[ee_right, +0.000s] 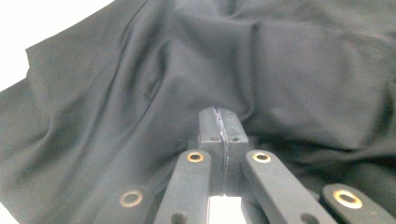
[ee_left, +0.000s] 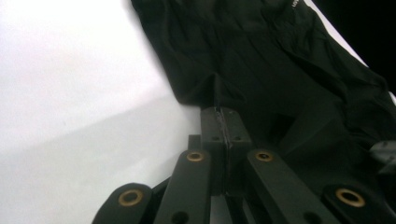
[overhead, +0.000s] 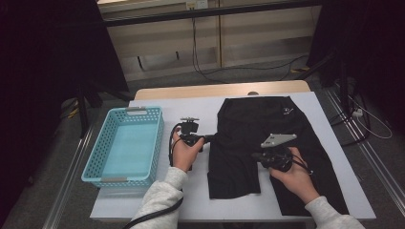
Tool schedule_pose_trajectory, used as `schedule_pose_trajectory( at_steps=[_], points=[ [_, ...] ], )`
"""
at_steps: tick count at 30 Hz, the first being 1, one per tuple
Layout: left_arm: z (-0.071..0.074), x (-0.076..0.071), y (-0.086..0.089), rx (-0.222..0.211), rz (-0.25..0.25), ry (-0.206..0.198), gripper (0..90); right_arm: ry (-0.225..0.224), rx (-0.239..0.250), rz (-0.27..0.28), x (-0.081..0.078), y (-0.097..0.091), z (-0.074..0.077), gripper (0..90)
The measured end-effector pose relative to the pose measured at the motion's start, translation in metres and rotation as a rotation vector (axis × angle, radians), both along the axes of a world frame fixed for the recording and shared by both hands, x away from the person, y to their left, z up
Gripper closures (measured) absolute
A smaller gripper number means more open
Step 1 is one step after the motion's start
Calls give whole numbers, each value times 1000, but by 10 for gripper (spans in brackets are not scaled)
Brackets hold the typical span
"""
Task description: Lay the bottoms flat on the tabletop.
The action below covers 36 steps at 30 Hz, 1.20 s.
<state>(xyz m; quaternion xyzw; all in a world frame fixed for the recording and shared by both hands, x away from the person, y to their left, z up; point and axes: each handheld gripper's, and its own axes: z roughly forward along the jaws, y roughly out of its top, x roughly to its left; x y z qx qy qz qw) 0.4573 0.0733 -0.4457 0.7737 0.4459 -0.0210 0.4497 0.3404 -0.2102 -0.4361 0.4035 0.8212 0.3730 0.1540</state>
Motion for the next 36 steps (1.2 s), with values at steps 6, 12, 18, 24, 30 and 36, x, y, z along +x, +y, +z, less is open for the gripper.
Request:
schedule_pose_trajectory(
  at_steps=[6, 12, 18, 24, 30, 36],
  points=[
    [1, -9, 4, 3, -16, -51, 577, 1, -42, -5, 1, -3, -11, 741],
    [5, -34, 18, 39, -55, -72, 369, -36, -38, 27, -15, 1, -1, 577],
    [8, -58, 26, 90, -79, -117, 317, 16, -69, 78, -29, 16, -7, 596],
    [5, -68, 26, 138, -116, -145, 307, 36, -131, 156, -30, 32, -13, 889],
    [1, -73, 21, 151, -158, -126, 320, 27, -10, 117, -12, 23, -3, 897],
    [-3, -81, 16, 158, -186, -115, 327, 12, 48, 37, 2, 7, -1, 897]
  ],
)
